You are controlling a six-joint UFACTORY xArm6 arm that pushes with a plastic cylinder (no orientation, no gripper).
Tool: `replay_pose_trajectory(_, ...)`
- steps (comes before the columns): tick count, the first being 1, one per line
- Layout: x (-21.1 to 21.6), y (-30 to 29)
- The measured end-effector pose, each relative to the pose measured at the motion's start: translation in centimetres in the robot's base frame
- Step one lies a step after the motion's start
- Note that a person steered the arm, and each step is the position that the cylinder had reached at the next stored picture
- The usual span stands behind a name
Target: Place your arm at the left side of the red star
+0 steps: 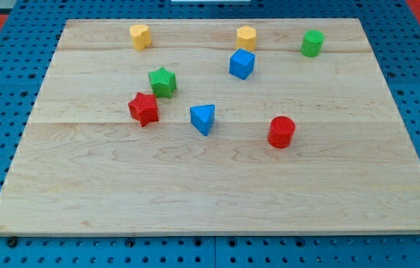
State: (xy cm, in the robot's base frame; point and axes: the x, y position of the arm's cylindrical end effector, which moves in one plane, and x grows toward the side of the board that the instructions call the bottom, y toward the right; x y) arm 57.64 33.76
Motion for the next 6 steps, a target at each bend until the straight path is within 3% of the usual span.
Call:
replay_pose_trajectory(1,-8.2,-0.9)
replay_pose_trajectory(2,-10.3,-8.2)
replay_pose_trajectory(3,-2.6,-11.0)
replay_pose_trajectory(4,2.5,-20.6)
replay_pose_trajectory(5,2.6,-35.3)
replay_pose_trajectory(6,-1.0,-46.6)
